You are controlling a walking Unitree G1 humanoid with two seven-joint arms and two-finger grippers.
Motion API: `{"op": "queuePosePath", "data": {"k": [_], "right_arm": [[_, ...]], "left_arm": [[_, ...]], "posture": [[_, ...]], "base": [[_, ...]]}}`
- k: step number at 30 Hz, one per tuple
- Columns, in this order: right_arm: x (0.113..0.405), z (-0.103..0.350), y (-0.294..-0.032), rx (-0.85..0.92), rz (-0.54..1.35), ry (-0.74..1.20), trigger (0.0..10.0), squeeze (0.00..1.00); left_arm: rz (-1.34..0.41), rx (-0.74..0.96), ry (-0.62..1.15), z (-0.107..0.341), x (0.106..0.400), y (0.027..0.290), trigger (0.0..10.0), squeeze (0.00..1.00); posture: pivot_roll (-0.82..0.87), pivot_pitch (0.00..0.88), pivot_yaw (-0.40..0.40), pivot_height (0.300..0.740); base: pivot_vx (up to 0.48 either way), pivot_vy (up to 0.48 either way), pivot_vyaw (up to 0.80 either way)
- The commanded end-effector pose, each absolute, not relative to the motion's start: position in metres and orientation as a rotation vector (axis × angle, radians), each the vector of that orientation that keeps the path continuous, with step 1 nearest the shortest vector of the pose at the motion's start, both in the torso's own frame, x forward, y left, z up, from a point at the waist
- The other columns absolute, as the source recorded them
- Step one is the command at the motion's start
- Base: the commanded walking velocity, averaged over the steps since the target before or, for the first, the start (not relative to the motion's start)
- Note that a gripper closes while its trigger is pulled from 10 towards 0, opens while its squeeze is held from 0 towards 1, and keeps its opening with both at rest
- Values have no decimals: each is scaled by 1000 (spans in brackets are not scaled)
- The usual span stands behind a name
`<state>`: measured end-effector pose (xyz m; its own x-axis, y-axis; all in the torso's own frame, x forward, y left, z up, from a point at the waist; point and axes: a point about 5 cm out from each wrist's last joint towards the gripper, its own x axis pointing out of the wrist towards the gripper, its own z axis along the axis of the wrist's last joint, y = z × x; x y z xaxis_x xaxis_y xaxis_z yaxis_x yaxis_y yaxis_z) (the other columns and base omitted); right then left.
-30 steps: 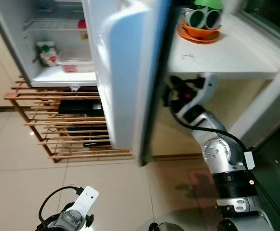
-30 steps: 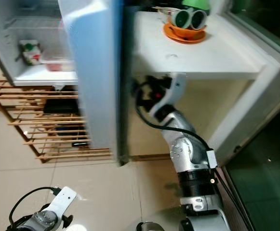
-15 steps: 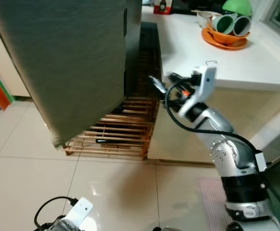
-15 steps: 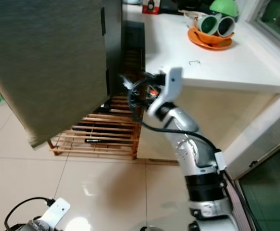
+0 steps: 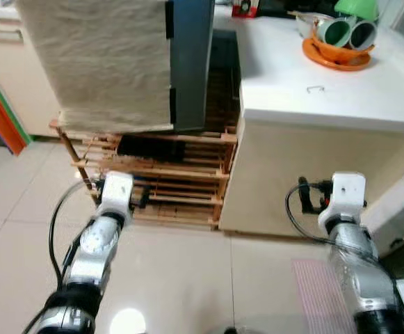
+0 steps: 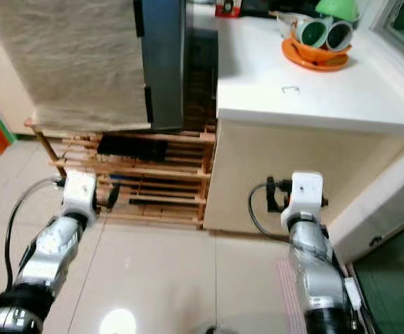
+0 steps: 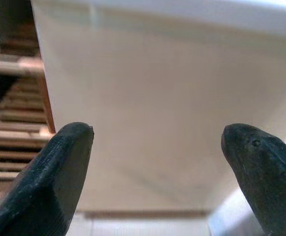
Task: Restocking fridge
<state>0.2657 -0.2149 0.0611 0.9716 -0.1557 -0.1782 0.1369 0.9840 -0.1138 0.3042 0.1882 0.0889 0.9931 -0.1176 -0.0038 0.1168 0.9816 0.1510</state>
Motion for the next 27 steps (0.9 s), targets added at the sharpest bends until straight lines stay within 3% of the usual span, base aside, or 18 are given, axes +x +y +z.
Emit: {"op": "queuePosePath", "data": {"k": [1,7,16,27], "right_arm": [[259,58,-216,-126,-163,177,10000,0],[253,47,-205,-118,-140,192,10000,0],[261,53,-198,-93,-105,154,10000,0],[259,48,-192,-88,-79,163,10000,0]], "left_arm": [[-138,87,-54,104,294,183,10000,0],[-159,69,-35,102,273,171,10000,0],[-175,49,0,108,269,160,10000,0],[-155,9,42,107,270,158,10000,0]], "posture": [[18,0,-21,740],[36,0,-29,740],[25,0,-40,740],[22,0,-30,740]], "base": [[0,0,0],[0,0,0],[0,0,0],[0,445,0]]}}
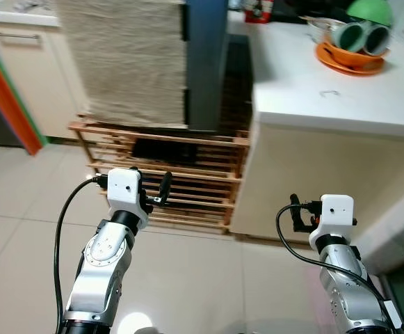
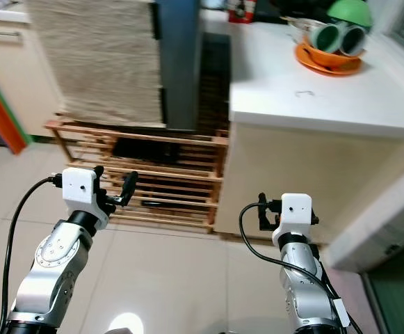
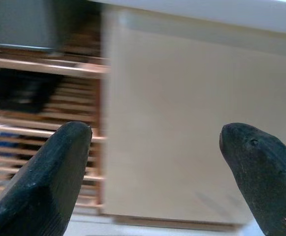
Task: Restocking fridge
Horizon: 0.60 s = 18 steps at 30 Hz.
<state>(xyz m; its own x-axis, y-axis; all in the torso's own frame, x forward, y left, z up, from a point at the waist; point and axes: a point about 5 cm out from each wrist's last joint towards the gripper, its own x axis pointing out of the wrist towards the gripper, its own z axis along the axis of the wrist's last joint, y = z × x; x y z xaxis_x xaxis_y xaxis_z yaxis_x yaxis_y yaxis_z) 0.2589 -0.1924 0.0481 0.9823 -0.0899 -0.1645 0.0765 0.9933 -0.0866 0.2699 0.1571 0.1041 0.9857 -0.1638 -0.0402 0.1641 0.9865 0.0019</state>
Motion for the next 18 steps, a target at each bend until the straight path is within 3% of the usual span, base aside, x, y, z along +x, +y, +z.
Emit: {"op": "queuePosePath", "data": {"k": [1,18], "right_arm": [[258,47,-192,-87,-78,164,10000,0],[252,49,-192,-78,-72,146,10000,0]], "left_arm": [[-146,4,47,106,271,158,10000,0],[-161,35,133,88,271,157,10000,0]], "posture": [[22,0,-30,740],[-28,0,-10,740]], "base": [[0,450,0],[0,478,0]]}}
